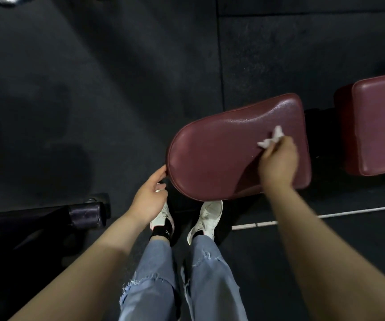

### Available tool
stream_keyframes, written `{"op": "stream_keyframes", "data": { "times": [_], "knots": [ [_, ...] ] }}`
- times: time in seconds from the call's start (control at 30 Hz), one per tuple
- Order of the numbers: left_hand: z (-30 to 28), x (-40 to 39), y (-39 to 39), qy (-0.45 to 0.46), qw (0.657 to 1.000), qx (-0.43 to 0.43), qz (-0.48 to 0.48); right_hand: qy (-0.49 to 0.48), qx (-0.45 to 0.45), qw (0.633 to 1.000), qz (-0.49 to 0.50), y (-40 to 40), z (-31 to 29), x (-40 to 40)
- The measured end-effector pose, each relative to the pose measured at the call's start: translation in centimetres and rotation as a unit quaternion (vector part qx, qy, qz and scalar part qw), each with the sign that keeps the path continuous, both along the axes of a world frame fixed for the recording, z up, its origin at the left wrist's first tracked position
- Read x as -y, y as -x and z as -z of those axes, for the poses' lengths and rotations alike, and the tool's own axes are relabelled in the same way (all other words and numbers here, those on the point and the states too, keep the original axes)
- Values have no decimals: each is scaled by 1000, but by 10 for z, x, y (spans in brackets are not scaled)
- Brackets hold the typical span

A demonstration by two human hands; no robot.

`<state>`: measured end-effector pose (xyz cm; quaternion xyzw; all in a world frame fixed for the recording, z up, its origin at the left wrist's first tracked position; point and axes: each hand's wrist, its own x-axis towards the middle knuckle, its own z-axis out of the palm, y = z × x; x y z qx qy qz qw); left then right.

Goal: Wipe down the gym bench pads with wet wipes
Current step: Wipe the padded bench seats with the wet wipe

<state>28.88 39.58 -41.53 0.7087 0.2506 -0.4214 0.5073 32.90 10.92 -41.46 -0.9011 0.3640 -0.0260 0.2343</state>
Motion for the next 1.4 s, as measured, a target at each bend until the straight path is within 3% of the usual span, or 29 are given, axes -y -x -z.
{"op": "stream_keyframes", "data": {
  "times": [0.07,0.13,0.2,0.3,0.33,0.37,0.4,0.47,0.57,0.63,0.73,0.8,0.87,0.93,1.0,1.07,1.1,1.17,1.23,1.33,1.4],
  "knots": [
    [0,2,1,0,1000,1,-10,-28,10,995,-90,2,4,-57],
    [-1,3,1,0,1000,-3,-22,-61,-52,963,-259,14,14,-109],
    [0,2,1,-5,999,0,-34,-54,-95,892,-438,24,16,-145],
    [-3,3,-2,1,999,7,-45,-71,-43,770,-633,22,14,-136],
    [-5,4,-3,2,999,8,-48,-60,-40,744,-665,18,13,-120],
    [-6,3,-4,5,999,9,-46,-50,-37,741,-669,13,14,-100],
    [-6,3,-5,9,999,5,-41,-41,-41,758,-649,6,11,-78],
    [-3,1,-4,13,1000,1,-26,12,-56,837,-545,-3,8,-27],
    [0,-1,-2,7,1000,-6,-15,79,-105,945,-298,2,2,53],
    [1,-1,-1,6,1000,-2,-18,78,-90,987,-111,16,0,73],
    [3,0,0,2,1000,3,-24,42,-38,998,-3,28,7,24],
    [4,1,1,-1,1000,0,-31,7,4,999,-45,26,13,-30],
    [2,4,3,-6,999,4,-32,-24,-11,987,-158,30,19,-85],
    [1,7,4,-11,999,7,-43,-40,-63,942,-328,39,23,-131],
    [3,6,4,-17,998,1,-55,-31,-54,850,-523,49,22,-143],
    [7,4,2,-10,999,-2,-45,-37,-37,776,-628,45,20,-119],
    [8,2,2,-5,999,-4,-36,-39,-39,766,-641,38,14,-101],
    [10,1,2,0,1000,-7,-25,-1,-39,794,-606,22,9,-54],
    [6,2,2,0,1000,-6,-21,63,-50,856,-510,7,6,3],
    [4,5,3,3,1000,-3,-16,116,-98,961,-231,7,-3,77],
    [5,4,4,0,1000,1,-17,93,-72,992,-44,19,2,82]
  ]
}}
